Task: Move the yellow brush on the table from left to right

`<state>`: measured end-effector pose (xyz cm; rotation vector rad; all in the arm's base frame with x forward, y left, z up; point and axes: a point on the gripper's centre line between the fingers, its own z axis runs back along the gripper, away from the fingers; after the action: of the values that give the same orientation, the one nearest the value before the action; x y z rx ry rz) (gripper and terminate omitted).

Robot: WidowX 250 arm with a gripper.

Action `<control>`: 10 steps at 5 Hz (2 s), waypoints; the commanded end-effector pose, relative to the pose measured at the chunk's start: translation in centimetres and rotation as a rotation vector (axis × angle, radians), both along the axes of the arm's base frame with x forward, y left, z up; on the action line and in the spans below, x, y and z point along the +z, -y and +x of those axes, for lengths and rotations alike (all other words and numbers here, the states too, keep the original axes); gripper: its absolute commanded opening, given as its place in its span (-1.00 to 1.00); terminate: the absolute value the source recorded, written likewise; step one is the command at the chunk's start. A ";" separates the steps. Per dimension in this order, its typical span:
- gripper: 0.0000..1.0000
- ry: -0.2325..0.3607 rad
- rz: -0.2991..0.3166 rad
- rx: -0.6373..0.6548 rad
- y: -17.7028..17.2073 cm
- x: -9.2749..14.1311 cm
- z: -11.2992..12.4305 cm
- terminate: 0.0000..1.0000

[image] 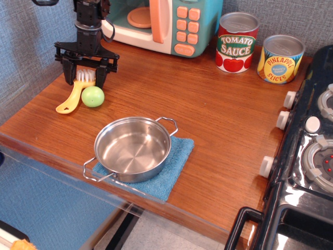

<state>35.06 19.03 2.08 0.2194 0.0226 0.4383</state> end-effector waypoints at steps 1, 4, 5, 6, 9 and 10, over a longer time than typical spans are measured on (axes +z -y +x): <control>-1.00 0.202 0.157 -0.015 -1.7 10.5 -0.1 -1.00; -1.00 0.251 -0.062 -0.327 11.5 11.4 -2.0 -1.00; -1.00 0.263 -0.085 -0.319 16.5 11.1 -1.1 -1.00; -1.00 0.317 -0.064 -0.260 21.5 11.2 1.0 -1.00; -1.00 0.261 -0.046 -0.124 25.0 6.4 5.8 -1.00; -1.00 0.222 -0.065 -0.083 23.9 3.6 5.6 -1.00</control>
<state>40.82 -5.65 3.16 0.1237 -0.1381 0.3685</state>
